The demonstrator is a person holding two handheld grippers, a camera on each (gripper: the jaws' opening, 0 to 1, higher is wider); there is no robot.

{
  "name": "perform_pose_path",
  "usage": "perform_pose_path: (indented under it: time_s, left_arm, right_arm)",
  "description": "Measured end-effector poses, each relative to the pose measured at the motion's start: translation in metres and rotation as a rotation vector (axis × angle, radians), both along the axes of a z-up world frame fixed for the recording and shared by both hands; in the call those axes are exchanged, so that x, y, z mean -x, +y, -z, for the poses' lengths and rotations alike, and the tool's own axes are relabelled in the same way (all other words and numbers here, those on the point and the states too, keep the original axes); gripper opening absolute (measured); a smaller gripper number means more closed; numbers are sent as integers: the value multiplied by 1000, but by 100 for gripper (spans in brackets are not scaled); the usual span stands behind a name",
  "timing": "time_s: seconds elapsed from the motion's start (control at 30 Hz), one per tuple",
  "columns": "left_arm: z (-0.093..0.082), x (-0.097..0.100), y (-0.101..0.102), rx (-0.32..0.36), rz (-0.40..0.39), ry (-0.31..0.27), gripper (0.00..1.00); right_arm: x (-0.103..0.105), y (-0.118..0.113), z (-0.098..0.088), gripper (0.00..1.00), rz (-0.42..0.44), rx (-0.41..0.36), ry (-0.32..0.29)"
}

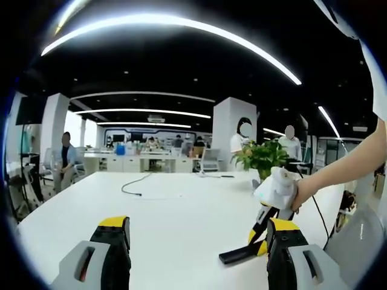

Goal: Press the specified remote control buttons in sequence, fully releasing each button before pressing the next.

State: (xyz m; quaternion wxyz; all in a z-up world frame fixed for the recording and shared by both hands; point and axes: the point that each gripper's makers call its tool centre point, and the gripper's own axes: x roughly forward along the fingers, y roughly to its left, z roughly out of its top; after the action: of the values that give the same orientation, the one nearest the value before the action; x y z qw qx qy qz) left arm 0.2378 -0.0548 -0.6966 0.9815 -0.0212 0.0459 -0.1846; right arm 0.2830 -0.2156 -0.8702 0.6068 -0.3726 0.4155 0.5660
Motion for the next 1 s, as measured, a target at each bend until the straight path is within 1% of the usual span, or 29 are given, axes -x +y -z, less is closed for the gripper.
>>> perform_pose_path:
  time_s: [0.37, 0.6, 0.73, 1.0]
  left_arm:
    - [-1, 0, 1, 8, -3, -5, 97]
    - [-2, 0, 0, 9, 1, -5, 97]
    - [-2, 0, 1, 11, 0, -4, 97]
    - [0, 0, 0, 8, 4, -2, 96]
  right_arm:
    - [-12, -1, 0, 21, 8, 16, 5]
    - [-18, -1, 0, 21, 6, 36, 26]
    - [-23, -3, 1, 21, 0, 53, 13]
    - [-29, -4, 1, 21, -5, 68, 11]
